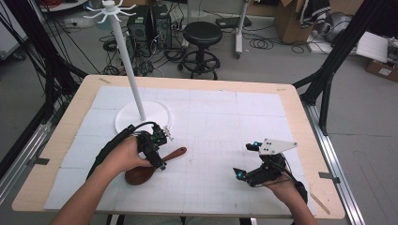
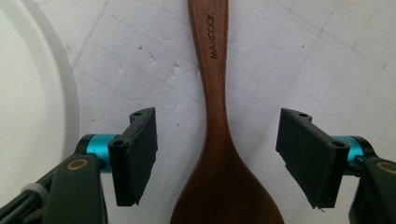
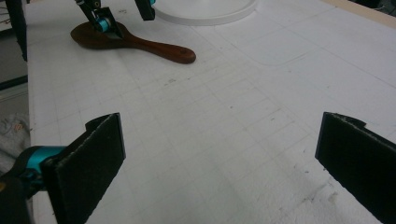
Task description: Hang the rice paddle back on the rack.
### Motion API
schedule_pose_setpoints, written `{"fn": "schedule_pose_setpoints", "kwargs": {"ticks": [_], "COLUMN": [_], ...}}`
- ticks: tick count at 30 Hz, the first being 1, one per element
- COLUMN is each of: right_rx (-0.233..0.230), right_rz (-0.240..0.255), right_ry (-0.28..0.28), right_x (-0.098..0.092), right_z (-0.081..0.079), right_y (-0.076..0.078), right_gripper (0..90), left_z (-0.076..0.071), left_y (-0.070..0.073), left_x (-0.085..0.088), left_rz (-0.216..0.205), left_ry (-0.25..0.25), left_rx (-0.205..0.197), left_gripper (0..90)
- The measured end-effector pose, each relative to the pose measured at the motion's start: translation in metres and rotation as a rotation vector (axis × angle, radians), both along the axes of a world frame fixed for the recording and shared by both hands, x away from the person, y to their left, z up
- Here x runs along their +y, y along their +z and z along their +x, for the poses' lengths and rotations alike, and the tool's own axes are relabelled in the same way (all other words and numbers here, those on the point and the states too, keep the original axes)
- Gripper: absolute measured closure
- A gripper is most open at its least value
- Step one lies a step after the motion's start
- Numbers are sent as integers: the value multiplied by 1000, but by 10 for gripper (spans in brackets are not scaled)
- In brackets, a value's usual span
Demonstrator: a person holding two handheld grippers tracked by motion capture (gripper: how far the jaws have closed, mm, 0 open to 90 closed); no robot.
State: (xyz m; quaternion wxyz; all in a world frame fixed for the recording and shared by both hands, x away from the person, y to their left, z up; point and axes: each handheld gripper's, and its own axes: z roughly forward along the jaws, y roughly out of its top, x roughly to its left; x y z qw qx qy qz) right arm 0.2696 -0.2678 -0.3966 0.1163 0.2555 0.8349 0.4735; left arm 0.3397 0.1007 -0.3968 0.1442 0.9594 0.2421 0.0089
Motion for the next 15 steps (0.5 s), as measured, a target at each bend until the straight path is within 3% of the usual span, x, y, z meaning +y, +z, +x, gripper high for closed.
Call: {"fn": "schedule_pose_setpoints", "kwargs": {"ticks": [15], "right_rx": [3], "right_rz": [2], "right_ry": [1], "right_x": [0], "right_z": [0], "right_y": [0], "right_gripper": [6], "left_z": [10], "left_y": [-6], "left_x": [-13], "left_rz": [71], "left_ry": [-14], "left_rx": [67], "left_gripper": [368]}}
